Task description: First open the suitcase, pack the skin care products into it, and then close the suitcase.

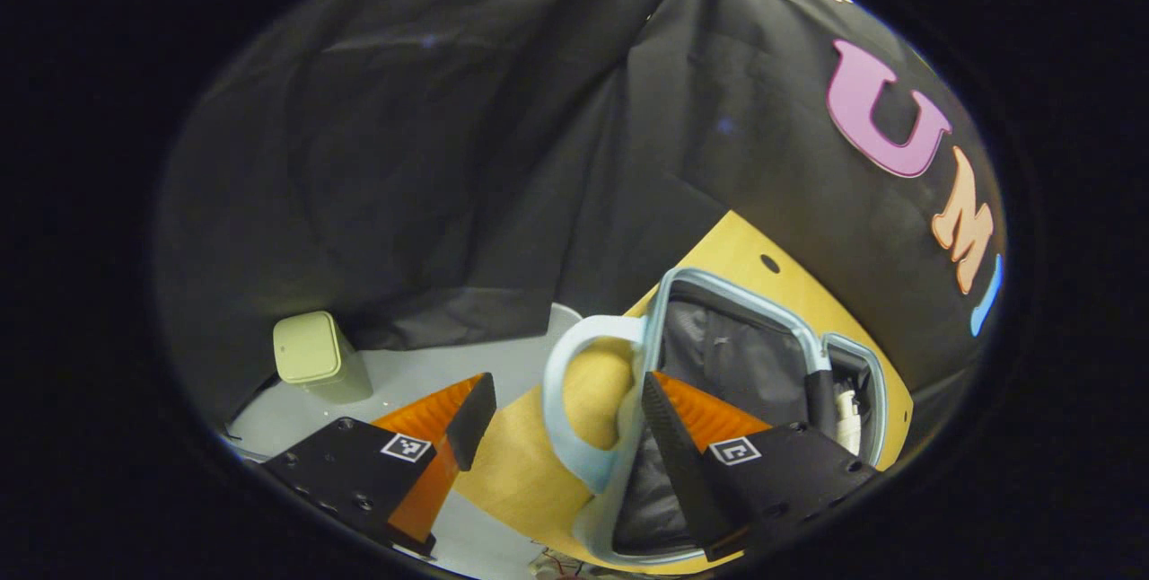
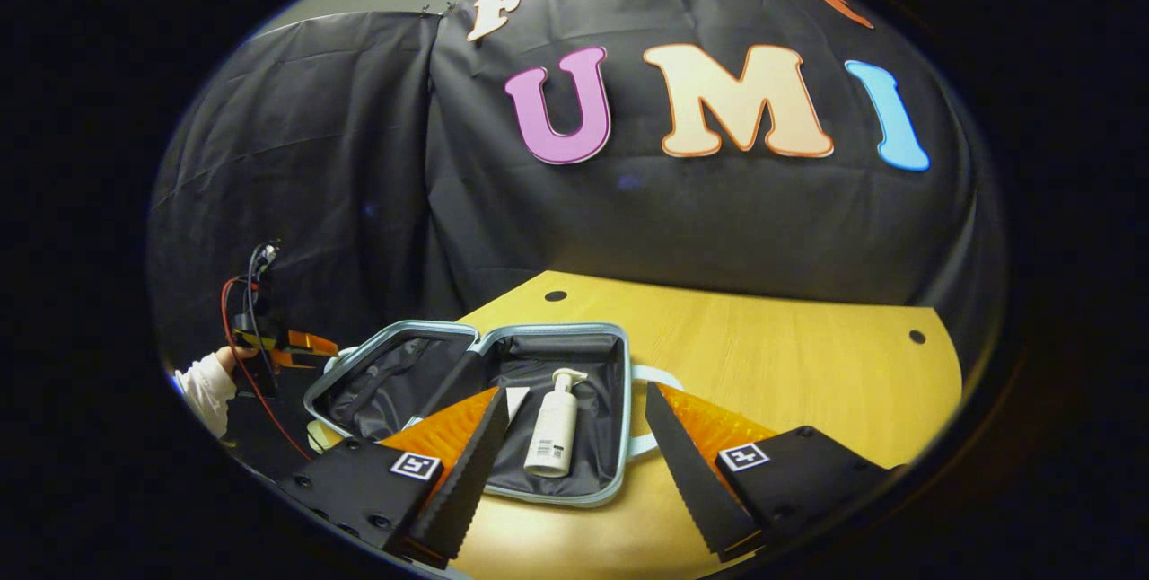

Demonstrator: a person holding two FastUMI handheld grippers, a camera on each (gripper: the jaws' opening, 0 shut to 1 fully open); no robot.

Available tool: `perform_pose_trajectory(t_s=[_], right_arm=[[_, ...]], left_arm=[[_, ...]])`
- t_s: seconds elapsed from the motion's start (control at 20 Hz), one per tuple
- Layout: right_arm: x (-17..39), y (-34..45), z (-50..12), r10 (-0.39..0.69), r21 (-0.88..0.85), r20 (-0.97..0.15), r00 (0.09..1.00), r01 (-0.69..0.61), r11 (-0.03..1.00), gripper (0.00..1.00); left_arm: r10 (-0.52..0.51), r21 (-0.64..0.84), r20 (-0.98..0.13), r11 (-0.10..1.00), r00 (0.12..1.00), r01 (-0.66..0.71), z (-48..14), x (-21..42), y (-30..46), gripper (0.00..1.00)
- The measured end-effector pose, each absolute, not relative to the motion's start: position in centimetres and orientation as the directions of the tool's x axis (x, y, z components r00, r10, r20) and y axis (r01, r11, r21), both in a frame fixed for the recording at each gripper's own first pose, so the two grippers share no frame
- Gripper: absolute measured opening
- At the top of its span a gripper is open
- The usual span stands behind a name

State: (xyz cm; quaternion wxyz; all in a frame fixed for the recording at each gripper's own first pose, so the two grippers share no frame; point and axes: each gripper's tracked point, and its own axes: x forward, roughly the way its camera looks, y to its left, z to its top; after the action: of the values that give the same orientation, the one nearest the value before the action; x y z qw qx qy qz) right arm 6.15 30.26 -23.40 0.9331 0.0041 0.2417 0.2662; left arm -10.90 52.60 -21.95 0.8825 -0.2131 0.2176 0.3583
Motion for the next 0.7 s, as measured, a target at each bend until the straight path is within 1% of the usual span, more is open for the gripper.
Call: perform_pose_trajectory(t_s=[0.15,0.25,0.35,0.4,0.45,0.5,0.6,0.65,0.7], right_arm=[[5.6,29.0,-21.9,0.486,0.108,-0.441,0.755,-0.493,0.863,0.97],[5.3,28.4,-21.4,0.471,0.101,-0.44,0.764,-0.479,0.872,0.96],[4.8,28.3,-21.4,0.465,0.114,-0.448,0.764,-0.467,0.877,0.97],[4.5,28.0,-21.5,0.463,0.116,-0.453,0.762,-0.465,0.878,0.93],[4.3,27.7,-21.4,0.461,0.113,-0.457,0.761,-0.465,0.878,0.97],[4.3,27.5,-21.4,0.456,0.104,-0.459,0.762,-0.464,0.88,0.96],[4.2,27.0,-21.4,0.448,0.099,-0.461,0.766,-0.457,0.884,0.97],[4.1,27.1,-21.2,0.449,0.104,-0.457,0.768,-0.456,0.884,0.92],[4.1,27.1,-21.1,0.449,0.107,-0.455,0.769,-0.453,0.885,0.97]], left_arm=[[0.541,-0.208,-0.556,0.645,0.631,-0.736,-23.6,-10.4,53.3,0.95],[0.524,-0.218,-0.565,0.649,0.637,-0.729,-24.1,-10.0,53.3,0.95],[0.503,-0.228,-0.581,0.655,0.64,-0.721,-24.0,-10.4,53.8,0.91],[0.498,-0.227,-0.591,0.653,0.635,-0.723,-24.2,-10.6,54.1,0.87],[0.492,-0.227,-0.599,0.653,0.632,-0.723,-24.5,-10.4,54.2,0.81],[0.49,-0.227,-0.602,0.652,0.63,-0.724,-24.6,-10.3,54.4,0.74],[0.476,-0.241,-0.612,0.648,0.632,-0.722,-25.2,-9.9,54.2,0.34],[0.472,-0.246,-0.616,0.644,0.63,-0.724,-25.3,-9.7,54.3,0.35],[0.462,-0.255,-0.62,0.645,0.634,-0.72,-25.4,-9.6,54.1,0.27]])
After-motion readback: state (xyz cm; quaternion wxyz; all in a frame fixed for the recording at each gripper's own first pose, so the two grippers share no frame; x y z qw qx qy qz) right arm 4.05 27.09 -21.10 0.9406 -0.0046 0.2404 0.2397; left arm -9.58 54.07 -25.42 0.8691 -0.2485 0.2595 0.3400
